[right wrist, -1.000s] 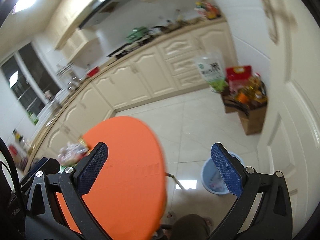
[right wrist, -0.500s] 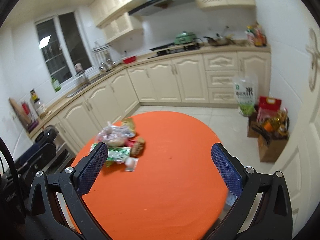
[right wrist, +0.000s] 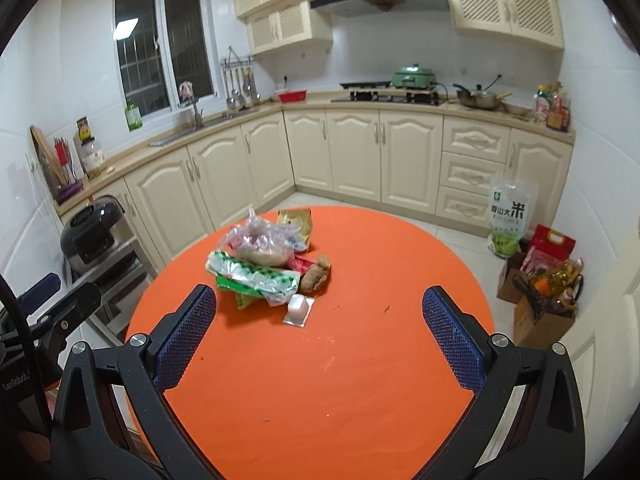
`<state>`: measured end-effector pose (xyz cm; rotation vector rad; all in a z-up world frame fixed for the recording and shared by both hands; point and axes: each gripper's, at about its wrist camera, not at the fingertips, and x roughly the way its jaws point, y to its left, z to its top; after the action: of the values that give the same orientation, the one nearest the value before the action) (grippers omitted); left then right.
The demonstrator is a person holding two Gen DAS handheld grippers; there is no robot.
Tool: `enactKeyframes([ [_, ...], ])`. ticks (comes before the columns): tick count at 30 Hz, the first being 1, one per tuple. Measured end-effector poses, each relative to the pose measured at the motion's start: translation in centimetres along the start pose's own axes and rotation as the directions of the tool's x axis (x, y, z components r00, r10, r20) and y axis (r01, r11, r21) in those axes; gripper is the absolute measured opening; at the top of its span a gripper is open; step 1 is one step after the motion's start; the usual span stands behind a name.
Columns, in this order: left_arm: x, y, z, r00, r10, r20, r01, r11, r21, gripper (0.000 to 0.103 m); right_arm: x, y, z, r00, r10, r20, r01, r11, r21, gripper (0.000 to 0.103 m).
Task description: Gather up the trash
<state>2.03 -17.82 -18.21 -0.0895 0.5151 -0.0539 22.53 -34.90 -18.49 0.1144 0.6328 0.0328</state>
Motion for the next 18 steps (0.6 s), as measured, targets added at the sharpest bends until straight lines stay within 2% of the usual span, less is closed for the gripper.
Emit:
enactKeyframes([
  [1, 0.2, 0.1, -0.2, 1.000, 0.002, -0.013, -0.002, 1.000, -0.004, 0.102, 0.4, -0.2, 0.0, 1.000, 0.000, -0.009, 0.000, 1.000, -0.003, 0.103],
  [2, 1.6, -0.3, 1.7, 1.000, 0.001, -0.026, -0.001, 1.000, -0.007, 0.102, 1.1, -0.2, -0.1, 1.000, 0.000, -0.023, 0.000, 1.000, -0.007, 0.103],
  [8, 5.6, -0.8, 4.6, 0.995, 0.010, -0.101, -0.013, 1.000, -0.028, 0.102, 5.4, -0.3, -1.0, 0.994, 0.001, -0.112, -0.004, 1.000, -0.021, 0.102],
  [14, 11.5, -0.3, 8.9, 0.986, 0.015, -0.167, -0.022, 0.999, -0.043, 0.102, 10.1, 0.4, -2.1, 0.980, 0.009, -0.200, -0.016, 0.999, -0.037, 0.094],
  [18, 14.6, 0.0, 10.6, 0.979, 0.016, -0.202, -0.027, 0.998, -0.050, 0.102, 12.6, 0.8, -2.6, 0.969, 0.019, -0.248, -0.030, 0.999, -0.041, 0.090],
])
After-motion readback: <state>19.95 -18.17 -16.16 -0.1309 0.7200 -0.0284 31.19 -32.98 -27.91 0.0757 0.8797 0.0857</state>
